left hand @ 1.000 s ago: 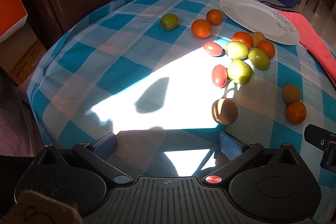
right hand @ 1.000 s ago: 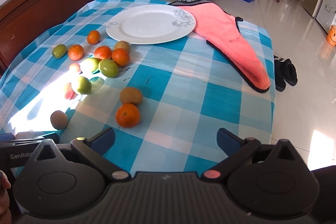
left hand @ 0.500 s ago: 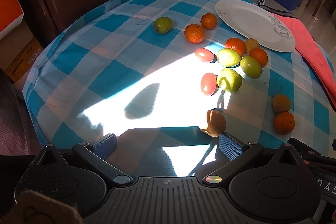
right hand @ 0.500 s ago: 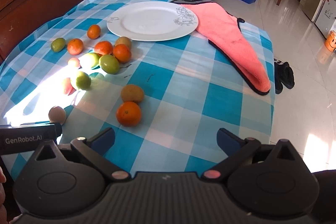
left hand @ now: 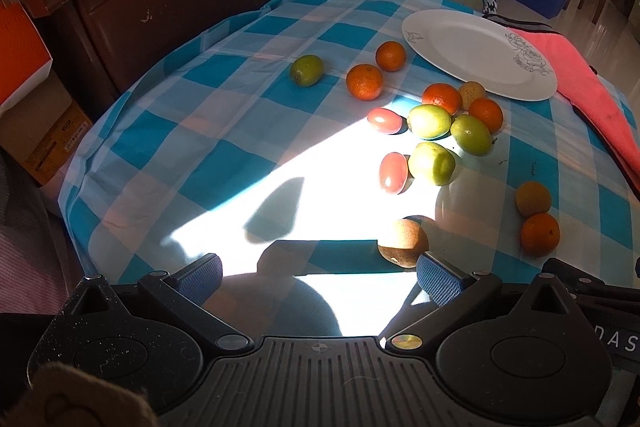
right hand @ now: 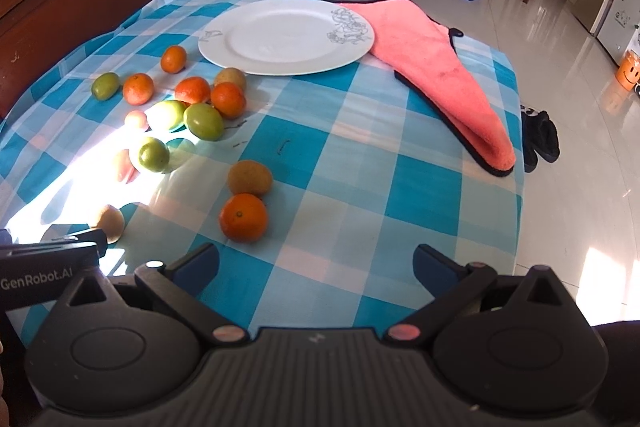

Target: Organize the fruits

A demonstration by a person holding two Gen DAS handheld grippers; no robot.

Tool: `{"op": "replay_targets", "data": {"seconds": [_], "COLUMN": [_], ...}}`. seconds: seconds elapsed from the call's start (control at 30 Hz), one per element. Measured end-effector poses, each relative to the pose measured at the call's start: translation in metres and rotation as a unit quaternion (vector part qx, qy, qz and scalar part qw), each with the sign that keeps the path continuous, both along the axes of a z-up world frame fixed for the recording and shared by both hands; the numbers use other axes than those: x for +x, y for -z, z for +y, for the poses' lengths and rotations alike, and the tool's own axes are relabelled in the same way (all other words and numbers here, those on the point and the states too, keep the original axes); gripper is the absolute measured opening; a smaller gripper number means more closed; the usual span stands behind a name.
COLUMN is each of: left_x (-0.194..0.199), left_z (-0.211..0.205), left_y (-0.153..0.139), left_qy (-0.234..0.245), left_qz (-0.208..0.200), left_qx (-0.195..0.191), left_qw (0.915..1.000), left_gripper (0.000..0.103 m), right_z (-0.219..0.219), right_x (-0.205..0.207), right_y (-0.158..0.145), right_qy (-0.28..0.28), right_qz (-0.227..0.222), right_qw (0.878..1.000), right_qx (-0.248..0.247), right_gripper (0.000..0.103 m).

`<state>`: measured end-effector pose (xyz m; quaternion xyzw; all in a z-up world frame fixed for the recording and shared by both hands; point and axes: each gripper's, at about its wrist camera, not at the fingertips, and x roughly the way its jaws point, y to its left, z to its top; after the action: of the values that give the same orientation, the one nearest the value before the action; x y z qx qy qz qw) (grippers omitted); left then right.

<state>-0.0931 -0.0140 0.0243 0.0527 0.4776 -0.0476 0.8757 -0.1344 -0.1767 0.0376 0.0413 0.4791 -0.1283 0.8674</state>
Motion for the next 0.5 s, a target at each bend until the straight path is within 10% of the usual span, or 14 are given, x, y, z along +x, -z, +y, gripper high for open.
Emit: {"op": "replay_targets", "data": {"seconds": [0.5], "left_x": [-0.0022], "left_z": [-0.0028], "left_y": [-0.0012], "left_qy": [0.007], "left_qz": [-0.003], "left_qx": [0.009], "left_qw": [0.9999], "left_gripper": [0.103], "right_z": [-0.0022], "right_x": [0.0013], "right_y": [0.0005], "right_qy": [0.006], "right_qz": [0.002], "right_qw": [1.0], "right_qx": [0.001], "right_gripper": [0.102]}}
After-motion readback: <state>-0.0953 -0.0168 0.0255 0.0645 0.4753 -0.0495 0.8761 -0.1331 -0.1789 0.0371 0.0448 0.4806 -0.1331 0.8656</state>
